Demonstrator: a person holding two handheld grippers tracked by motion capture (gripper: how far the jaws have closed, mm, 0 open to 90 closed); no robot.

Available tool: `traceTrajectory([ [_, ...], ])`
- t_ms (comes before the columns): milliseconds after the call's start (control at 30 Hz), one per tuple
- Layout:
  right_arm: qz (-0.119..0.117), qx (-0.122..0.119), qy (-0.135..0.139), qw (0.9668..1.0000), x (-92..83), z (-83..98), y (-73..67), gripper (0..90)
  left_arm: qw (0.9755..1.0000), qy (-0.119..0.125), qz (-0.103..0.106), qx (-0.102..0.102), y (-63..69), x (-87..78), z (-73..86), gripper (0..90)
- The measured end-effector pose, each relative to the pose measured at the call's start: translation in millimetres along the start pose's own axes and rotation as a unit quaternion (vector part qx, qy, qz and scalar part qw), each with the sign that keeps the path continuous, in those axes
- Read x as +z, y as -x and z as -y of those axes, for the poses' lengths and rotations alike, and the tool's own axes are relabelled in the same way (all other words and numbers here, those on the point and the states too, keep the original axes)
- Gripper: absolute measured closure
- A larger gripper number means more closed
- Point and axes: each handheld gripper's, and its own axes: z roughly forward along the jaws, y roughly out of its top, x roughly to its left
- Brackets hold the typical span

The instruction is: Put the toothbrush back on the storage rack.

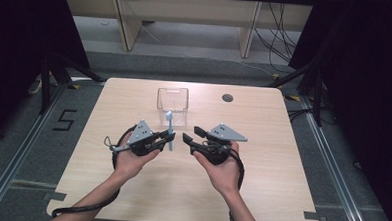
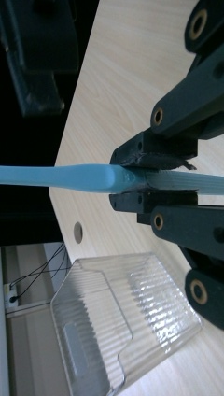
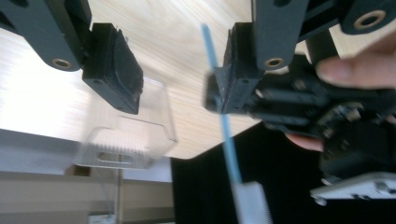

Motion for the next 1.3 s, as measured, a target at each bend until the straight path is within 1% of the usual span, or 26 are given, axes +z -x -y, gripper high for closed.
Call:
traceTrajectory([
  [167,0.028,-0.006,-0.001,0.9996,-17.8,11.5,15.5,50.0,0.9999,0.015,-0.005,0.003,-7.8,-1.4,-3.7,78.4],
  [200,0.029,-0.006,-0.004,0.9995,-20.7,14.3,18.0,50.0,0.9999,0.015,-0.007,0.003,-8.9,-2.2,-5.0,78.4],
  [233,0.043,-0.015,-0.002,0.999,-24.0,17.3,21.1,50.0,0.9997,0.021,-0.008,0.003,-10.3,-2.4,-6.2,78.4],
  [267,0.042,-0.01,-0.007,0.999,-26.2,20.6,23.1,49.9,0.9997,0.022,-0.01,0.005,-11.6,-3.4,-7.6,78.4],
  [333,0.059,-0.017,-0.005,0.9981,-31.1,27.0,28.5,49.2,0.9994,0.032,-0.012,0.006,-14.3,-4.2,-10.0,78.4],
  [367,0.063,-0.015,-0.004,0.9979,-32.0,30.5,30.9,48.6,0.9994,0.032,-0.014,0.007,-15.8,-5.3,-11.4,78.4],
  [400,0.067,-0.004,-0.01,0.9977,-33.6,33.6,31.9,48.2,0.9992,0.036,-0.014,0.007,-17.4,-5.5,-12.5,78.4],
  [500,0.076,-0.006,-0.008,0.9971,-35.7,39.2,35.5,47.7,0.999,0.041,-0.018,0.006,-19.7,-6.7,-14.9,78.4],
  [533,0.089,0.005,-0.014,0.9959,-39.0,43.9,35.0,47.5,0.9989,0.043,-0.02,0.007,-22.2,-7.9,-17.4,78.4],
  [600,0.091,-0.014,-0.006,0.9957,-39.6,47.7,39.8,47.1,0.9985,0.049,-0.023,0.007,-24.7,-8.0,-19.7,78.4],
  [633,0.097,-0.014,-0.008,0.9951,-40.5,49.5,40.0,46.9,0.9985,0.05,-0.024,0.007,-26.2,-8.3,-20.9,78.4],
  [667,0.098,0.001,-0.009,0.9952,-40.8,51.5,39.3,46.7,0.9983,0.052,-0.025,0.007,-27.3,-8.5,-22.2,78.3],
  [700,0.096,-0.014,-0.001,0.9953,-40.1,53.2,42.2,46.5,0.9982,0.054,-0.025,0.007,-28.2,-8.6,-23.4,78.4],
  [733,0.098,-0.006,-0.005,0.9952,-41.3,54.7,41.9,46.4,0.998,0.056,-0.028,-0.006,-27.5,-8.7,-23.9,78.4],
  [800,0.099,-0.001,-0.003,0.9951,-41.9,56.2,42.1,46.3,0.9979,0.058,-0.029,-0.001,-28.8,-9.0,-25.2,78.4],
  [833,0.105,-0.003,-0.005,0.9944,-43.9,59.5,42.3,46.2,0.9982,0.059,-0.013,-0.008,-28.6,-8.8,-26.5,78.4],
  [867,0.105,-0.01,-0.004,0.9944,-44.4,61.1,44.3,46.0,0.998,0.06,-0.021,0.002,-30.9,-9.5,-27.9,78.4],
  [900,0.107,-0.008,-0.01,0.9942,-46.1,62.4,44.2,45.8,0.9977,0.062,-0.026,0.007,-32.5,-9.8,-28.9,78.4],
  [933,0.107,-0.01,-0.012,0.9941,-47.1,63.9,45.0,45.6,0.9967,0.074,-0.033,-0.002,-32.4,-8.5,-29.8,78.4],
  [1000,0.101,-0.005,-0.008,0.9948,-47.8,66.4,45.6,45.2,0.9966,0.075,-0.035,0.002,-34.4,-8.4,-31.1,78.4],
  [1100,0.104,0.006,-0.007,0.9946,-49.6,69.0,45.1,45.2,0.9965,0.074,-0.039,0.006,-37.5,-7.2,-32.7,78.3],
  [1167,0.109,-0.012,-0.005,0.9939,-51.6,69.9,47.9,45.3,0.9961,0.078,-0.041,0.002,-38.6,-5.5,-33.5,78.3],
  [1200,0.106,0.0,0.0,0.9944,-50.9,70.8,46.9,45.3,0.9963,0.075,-0.041,0.006,-39.9,-5.0,-34.2,78.4],
  [1233,0.113,0.0,-0.007,0.9936,-52.4,70.7,46.9,45.3,0.9964,0.074,-0.041,0.008,-40.8,-4.7,-34.9,78.3],
  [1267,0.109,0.005,-0.001,0.9941,-52.3,71.2,47.2,45.3,0.9961,0.077,-0.041,0.006,-41.5,-3.7,-35.7,78.3],
  [1300,0.115,-0.006,0.0,0.9933,-52.9,71.3,48.2,45.3,0.9959,0.08,-0.042,0.004,-42.2,-3.0,-36.4,78.4],
])
